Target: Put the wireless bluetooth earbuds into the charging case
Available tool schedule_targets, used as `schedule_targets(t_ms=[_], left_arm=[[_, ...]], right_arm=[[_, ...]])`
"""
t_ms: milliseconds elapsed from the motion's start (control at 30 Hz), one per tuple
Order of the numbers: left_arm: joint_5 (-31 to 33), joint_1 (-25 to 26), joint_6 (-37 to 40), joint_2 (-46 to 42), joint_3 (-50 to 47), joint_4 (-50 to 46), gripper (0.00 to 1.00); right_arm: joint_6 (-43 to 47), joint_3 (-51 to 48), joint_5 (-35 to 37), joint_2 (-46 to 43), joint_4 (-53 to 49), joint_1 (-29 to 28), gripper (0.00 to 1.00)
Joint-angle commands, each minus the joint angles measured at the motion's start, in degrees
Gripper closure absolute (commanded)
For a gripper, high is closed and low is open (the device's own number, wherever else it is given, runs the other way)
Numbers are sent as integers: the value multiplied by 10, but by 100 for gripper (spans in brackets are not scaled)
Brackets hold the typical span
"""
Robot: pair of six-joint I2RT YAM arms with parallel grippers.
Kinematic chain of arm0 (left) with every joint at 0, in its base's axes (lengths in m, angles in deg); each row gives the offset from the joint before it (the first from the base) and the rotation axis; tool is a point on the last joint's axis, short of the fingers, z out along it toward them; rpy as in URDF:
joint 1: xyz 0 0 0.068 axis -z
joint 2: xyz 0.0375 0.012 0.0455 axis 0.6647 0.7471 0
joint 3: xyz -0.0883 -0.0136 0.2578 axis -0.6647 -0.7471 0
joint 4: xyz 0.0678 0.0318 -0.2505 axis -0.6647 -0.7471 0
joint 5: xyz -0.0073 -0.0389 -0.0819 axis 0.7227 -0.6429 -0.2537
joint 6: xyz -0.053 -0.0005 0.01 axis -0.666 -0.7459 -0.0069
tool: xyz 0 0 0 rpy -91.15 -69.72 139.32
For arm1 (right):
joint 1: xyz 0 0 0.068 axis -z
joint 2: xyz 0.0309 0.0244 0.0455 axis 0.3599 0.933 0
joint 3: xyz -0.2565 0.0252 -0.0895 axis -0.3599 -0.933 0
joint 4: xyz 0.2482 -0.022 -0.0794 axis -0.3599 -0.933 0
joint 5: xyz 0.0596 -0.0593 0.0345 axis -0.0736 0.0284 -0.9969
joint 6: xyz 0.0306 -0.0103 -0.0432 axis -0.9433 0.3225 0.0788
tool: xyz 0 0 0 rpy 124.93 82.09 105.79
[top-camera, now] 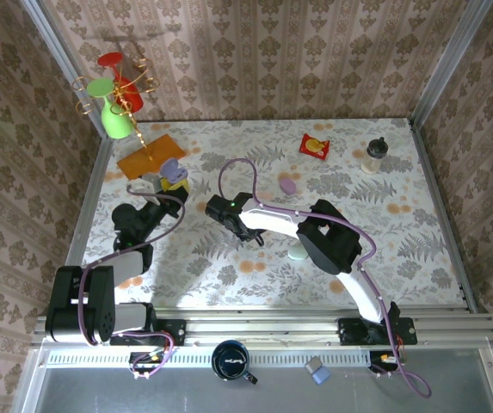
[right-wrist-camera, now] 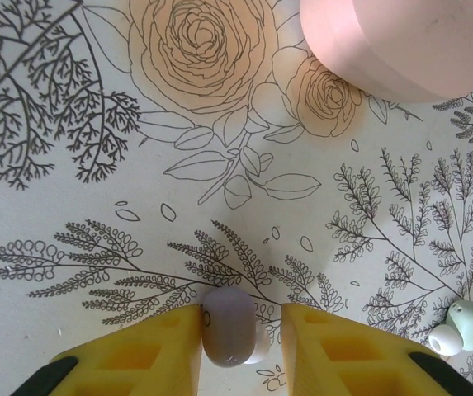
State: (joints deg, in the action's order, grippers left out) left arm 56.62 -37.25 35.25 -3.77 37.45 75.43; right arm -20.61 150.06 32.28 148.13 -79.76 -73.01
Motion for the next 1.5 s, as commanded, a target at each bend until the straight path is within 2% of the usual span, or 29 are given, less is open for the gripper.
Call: schedule_targets(t_ms=[0, 467, 633, 767, 1067, 1200, 1467], left_arm=[[-5, -4, -5, -3, -2, 23, 75], [-9, -4, -5, 3, 1, 24, 75], [-10, -1, -5, 18, 2, 30, 76], [-9, 9, 0, 29, 4, 41, 76], [7, 58, 72, 37, 9, 26, 76], [22, 95, 109, 49, 13, 16, 76], [59, 168, 163, 84, 31, 18, 76]], right_arm=[[-1, -2, 25, -16, -21, -3, 70], [12, 2, 32, -14, -24, -3, 81], [24, -16, 8, -40, -2, 3, 83], [21, -67, -46, -96, 59, 22, 83], [-13, -196, -158, -250, 176, 76, 83], [-43, -263, -230, -325, 255, 108, 83], [-97, -359, -326, -448, 385, 146, 83]])
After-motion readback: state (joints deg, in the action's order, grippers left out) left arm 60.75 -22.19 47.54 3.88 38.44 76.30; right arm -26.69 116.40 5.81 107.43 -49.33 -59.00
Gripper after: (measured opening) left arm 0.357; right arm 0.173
